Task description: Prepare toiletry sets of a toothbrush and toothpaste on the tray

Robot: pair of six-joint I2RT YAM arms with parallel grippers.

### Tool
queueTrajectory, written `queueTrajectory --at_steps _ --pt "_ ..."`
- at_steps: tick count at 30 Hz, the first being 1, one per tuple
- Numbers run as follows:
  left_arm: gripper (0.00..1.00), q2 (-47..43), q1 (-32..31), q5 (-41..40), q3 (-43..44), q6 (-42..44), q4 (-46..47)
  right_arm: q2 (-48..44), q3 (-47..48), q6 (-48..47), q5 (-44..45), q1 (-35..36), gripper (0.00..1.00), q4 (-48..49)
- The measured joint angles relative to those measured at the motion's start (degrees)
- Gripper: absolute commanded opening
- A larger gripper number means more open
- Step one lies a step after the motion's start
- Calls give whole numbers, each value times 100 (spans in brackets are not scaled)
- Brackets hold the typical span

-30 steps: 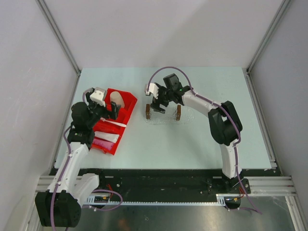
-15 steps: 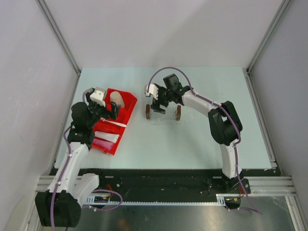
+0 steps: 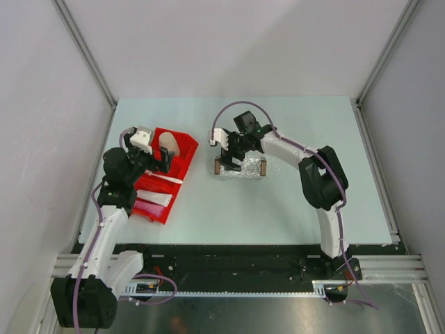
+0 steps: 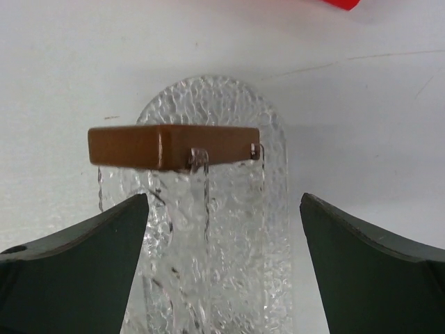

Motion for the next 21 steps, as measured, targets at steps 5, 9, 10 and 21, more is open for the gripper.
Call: queueTrajectory --at_steps 5,9,10,21 --pt "100 0 0 0 -2 0 0 109 101 4 109 -9 96 -254" --pt "100 0 0 0 -2 0 0 170 216 7 129 -17 90 -337" --pt "100 0 0 2 -2 0 0 188 256 9 127 -28 89 -376" --pt "100 0 0 2 -4 0 0 568 1137 181 -70 -201 86 -907"
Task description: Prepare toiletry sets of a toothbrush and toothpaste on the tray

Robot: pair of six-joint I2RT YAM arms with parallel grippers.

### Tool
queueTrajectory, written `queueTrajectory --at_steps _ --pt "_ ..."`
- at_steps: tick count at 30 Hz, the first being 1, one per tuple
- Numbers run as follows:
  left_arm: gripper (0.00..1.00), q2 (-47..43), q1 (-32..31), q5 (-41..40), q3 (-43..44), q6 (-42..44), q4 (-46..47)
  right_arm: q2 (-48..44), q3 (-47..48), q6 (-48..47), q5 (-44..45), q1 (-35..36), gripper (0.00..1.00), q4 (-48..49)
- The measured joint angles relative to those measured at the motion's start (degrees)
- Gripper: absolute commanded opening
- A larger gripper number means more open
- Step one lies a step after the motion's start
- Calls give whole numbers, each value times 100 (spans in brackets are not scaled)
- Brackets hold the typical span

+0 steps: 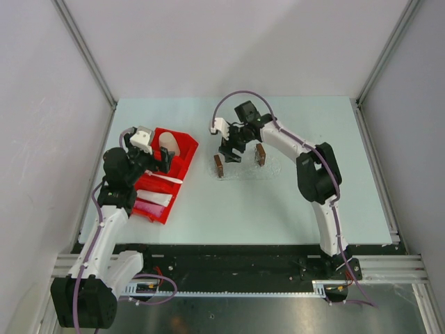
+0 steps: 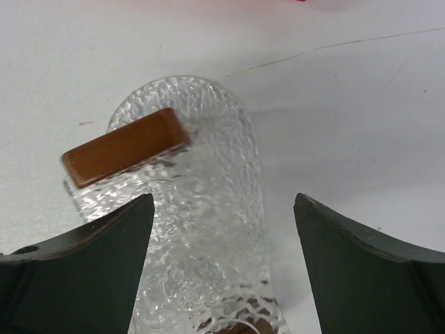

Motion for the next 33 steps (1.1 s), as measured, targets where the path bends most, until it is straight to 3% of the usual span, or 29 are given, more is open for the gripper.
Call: queueTrajectory --at_steps 14,33 --pt "100 -2 0 0 -26 0 0 195 402 168 -48 -63 97 -463" --pt "100 -2 0 13 -28 0 0 -87 402 295 -63 -256 96 -566"
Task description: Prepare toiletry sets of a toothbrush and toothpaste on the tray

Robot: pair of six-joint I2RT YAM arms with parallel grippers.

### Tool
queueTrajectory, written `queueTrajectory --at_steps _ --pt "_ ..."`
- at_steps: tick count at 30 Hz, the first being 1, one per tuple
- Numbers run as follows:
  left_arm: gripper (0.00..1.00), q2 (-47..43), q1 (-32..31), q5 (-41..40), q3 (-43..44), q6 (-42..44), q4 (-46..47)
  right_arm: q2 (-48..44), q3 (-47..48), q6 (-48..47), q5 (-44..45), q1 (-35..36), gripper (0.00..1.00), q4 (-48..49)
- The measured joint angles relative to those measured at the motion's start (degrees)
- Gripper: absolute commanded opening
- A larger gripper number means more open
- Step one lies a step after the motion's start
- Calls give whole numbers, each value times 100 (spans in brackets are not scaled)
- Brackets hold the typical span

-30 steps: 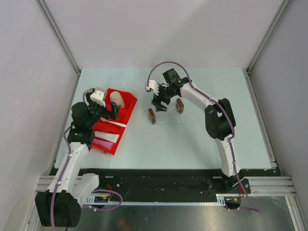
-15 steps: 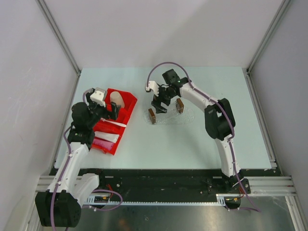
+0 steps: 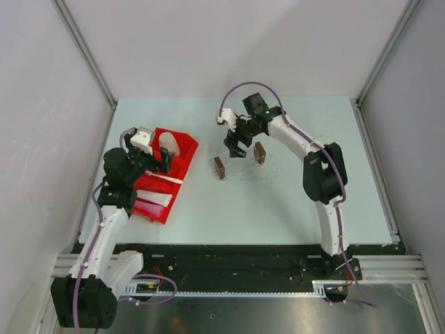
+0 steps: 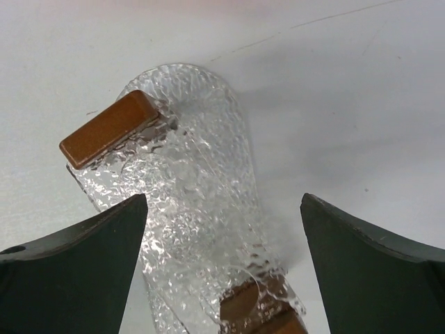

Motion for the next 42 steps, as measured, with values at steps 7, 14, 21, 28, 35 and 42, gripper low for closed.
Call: queueTrajectory --at_steps 7,14,21,28,35,42 --pt "100 9 0 61 0 2 -2 -319 -52 525 -238 -522 93 254" --pt "100 525 -107 382 254 9 -313 -999 -914 1108 -149 -1318 93 1058" --pt "100 1296 -1082 -164 691 516 -527 -1368 -1794 1493 428 -1624 91 1792" --pt "100 2575 -1685 -798 1375 1215 -656 -1386 -2347 1731 1318 -1679 91 2422" --pt "100 3467 -2120 -1174 1633 1580 -732 -1388 -2673 1753 1818 -1698 91 2636" --pt "100 3926 -2363 -1248 1753 1593 -769 -1388 -2946 1777 1930 -1668 90 2656"
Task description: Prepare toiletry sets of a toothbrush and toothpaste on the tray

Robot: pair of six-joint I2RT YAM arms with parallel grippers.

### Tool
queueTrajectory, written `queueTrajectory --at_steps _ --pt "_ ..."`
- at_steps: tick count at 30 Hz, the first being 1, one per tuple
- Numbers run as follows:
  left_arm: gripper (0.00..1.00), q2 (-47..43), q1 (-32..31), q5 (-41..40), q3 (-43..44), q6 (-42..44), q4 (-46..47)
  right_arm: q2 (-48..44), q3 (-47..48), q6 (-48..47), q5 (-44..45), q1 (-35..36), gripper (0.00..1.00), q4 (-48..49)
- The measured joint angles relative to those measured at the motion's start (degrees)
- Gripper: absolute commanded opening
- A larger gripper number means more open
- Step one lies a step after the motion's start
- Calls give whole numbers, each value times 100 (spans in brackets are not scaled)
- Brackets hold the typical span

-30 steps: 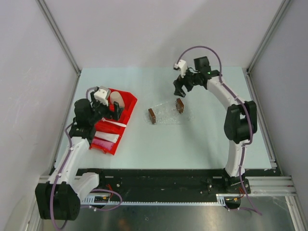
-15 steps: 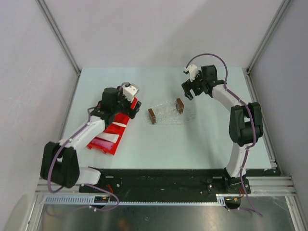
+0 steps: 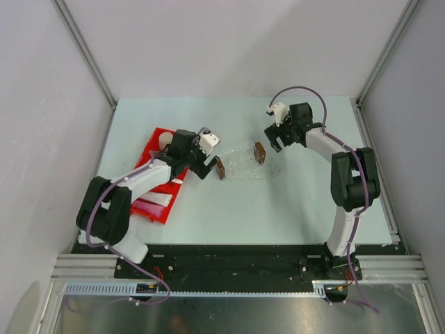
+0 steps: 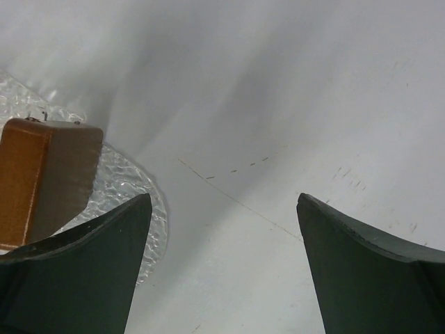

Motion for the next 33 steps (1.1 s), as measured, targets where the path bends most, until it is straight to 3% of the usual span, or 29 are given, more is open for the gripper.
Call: queueTrajectory --at_steps 33 --pt "100 691 -98 -293 463 -238 -170 -651 -774 109 538 772 90 76"
